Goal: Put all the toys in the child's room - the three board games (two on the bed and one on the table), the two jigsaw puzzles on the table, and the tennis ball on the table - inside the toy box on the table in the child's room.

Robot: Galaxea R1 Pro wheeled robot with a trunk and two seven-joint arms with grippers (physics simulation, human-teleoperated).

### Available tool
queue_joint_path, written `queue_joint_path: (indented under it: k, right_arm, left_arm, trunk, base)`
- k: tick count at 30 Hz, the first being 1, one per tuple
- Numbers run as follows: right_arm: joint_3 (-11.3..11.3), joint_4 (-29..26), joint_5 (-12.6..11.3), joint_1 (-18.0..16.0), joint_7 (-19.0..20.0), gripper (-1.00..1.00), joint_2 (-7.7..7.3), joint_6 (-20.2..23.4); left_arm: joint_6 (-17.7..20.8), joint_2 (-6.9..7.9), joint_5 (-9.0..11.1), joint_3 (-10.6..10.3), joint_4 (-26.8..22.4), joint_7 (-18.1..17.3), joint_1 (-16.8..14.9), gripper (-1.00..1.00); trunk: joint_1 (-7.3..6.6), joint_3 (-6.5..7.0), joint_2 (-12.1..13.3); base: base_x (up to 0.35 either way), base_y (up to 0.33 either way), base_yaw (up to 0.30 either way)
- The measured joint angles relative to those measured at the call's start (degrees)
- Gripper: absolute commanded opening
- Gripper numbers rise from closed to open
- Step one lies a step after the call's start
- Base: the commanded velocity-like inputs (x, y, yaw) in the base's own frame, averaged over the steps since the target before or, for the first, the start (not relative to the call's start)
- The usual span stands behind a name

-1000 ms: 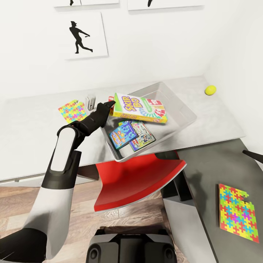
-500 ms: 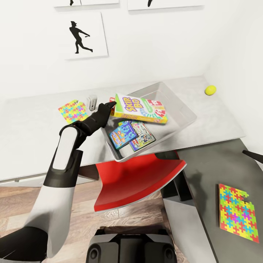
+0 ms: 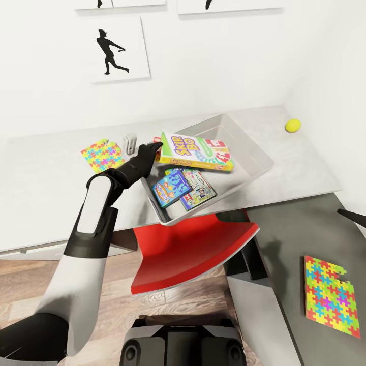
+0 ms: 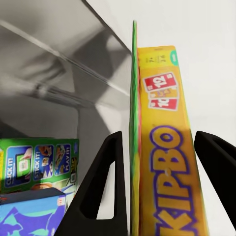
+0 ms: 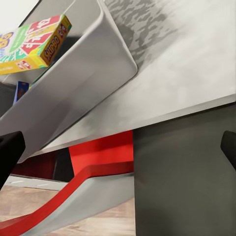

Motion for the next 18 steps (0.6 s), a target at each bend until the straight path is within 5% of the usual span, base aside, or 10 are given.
queue_joint_path:
  k: [18]
  right_arm:
    - [0.0,0.0,-0.1,0.0,0.0,1.0,-0.02,0.0]
  left_arm:
    - [-0.2,-0.06,0.2,-0.1,0.9,-0.2,-0.4,-1.0]
  trunk:
    - [0.0,0.0,0.0]
  base:
    - [0.0,0.0,0.0]
